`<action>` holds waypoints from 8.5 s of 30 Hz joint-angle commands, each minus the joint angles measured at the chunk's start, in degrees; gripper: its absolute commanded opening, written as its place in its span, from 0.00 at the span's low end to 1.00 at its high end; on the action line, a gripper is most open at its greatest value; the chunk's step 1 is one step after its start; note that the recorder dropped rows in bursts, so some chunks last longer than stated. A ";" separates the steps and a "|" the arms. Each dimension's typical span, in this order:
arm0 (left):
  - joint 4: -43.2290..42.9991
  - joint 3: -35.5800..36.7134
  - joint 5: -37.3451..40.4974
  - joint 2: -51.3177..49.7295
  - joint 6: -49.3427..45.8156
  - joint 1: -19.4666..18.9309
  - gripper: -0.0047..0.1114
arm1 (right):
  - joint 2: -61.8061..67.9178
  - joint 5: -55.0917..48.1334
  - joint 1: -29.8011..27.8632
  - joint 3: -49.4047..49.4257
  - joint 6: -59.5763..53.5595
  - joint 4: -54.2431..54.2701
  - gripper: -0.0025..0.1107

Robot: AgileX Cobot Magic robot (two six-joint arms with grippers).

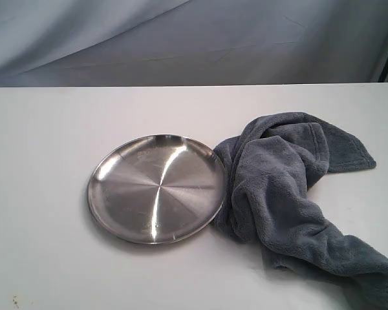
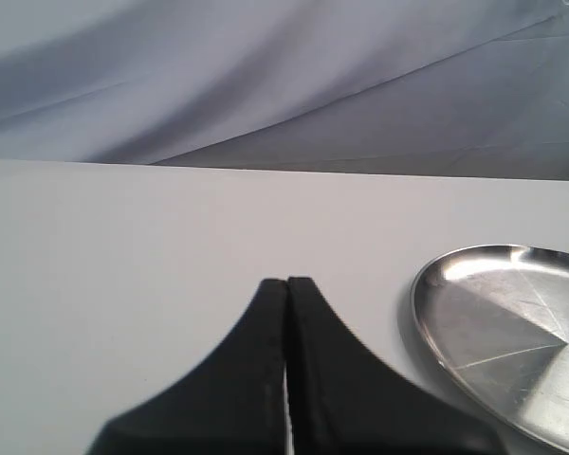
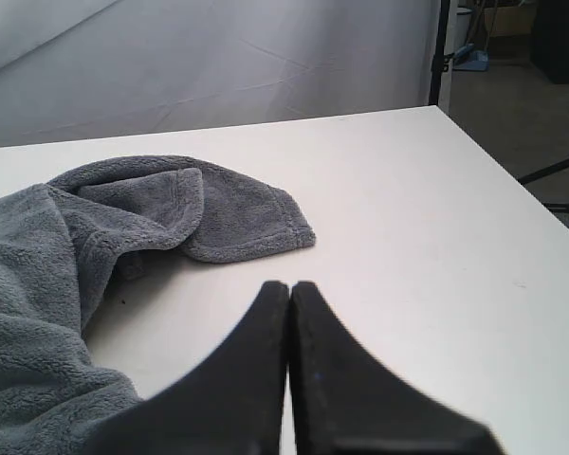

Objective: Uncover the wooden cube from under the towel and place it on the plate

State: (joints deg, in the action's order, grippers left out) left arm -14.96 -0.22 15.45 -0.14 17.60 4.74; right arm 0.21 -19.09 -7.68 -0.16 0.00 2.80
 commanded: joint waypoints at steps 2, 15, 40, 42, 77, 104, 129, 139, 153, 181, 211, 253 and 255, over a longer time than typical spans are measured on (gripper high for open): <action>0.53 0.22 -0.66 0.14 0.23 -0.15 0.04 | -0.21 0.42 -0.24 0.16 0.00 -0.45 0.02; 0.53 0.22 -0.66 0.14 0.23 -0.15 0.04 | -0.21 0.42 -0.24 0.16 0.00 -0.45 0.02; 0.53 0.22 -0.66 0.14 0.23 -0.15 0.04 | -0.21 6.95 -0.24 0.16 0.00 -1.20 0.02; 0.53 0.22 -0.66 0.14 0.23 -0.15 0.04 | -0.21 8.66 -0.24 0.16 0.00 -1.20 0.02; 0.53 0.22 -0.66 0.14 0.23 -0.15 0.04 | 29.85 -15.88 -0.24 -32.72 -19.75 20.14 0.02; 0.53 0.22 -0.66 0.14 0.23 -0.15 0.04 | 73.10 -25.15 27.35 -48.67 -21.29 5.78 0.02; 0.53 0.22 -0.66 0.14 0.23 -0.15 0.04 | 100.54 -19.98 30.59 -48.67 -14.54 -0.20 0.67; 0.53 0.22 -0.66 0.14 0.23 -0.15 0.04 | 100.63 -22.76 30.59 -48.67 -12.42 -0.20 0.13; 0.53 0.22 -0.66 0.14 0.23 -0.15 0.04 | 91.65 -28.33 30.59 -48.67 -12.42 0.62 0.02; 0.53 0.22 -0.66 0.14 0.23 -0.15 0.04 | 83.10 -22.21 30.59 -48.98 -36.66 45.24 0.02; 0.53 0.22 -0.66 0.14 0.09 -0.15 0.04 | 83.10 -19.53 20.23 -66.63 -25.92 31.55 0.02; 0.53 0.22 -0.66 0.14 0.09 -0.15 0.04 | 98.61 -7.27 -1.13 -66.27 -10.43 11.78 0.02; 0.53 0.22 -0.66 0.14 0.09 -0.15 0.04 | 99.76 -8.64 -1.62 -66.19 -10.21 10.79 0.02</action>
State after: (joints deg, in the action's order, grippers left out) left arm -14.87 -0.22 15.45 -0.14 17.60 4.74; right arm 98.74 -26.65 -8.29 -66.31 -11.38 15.95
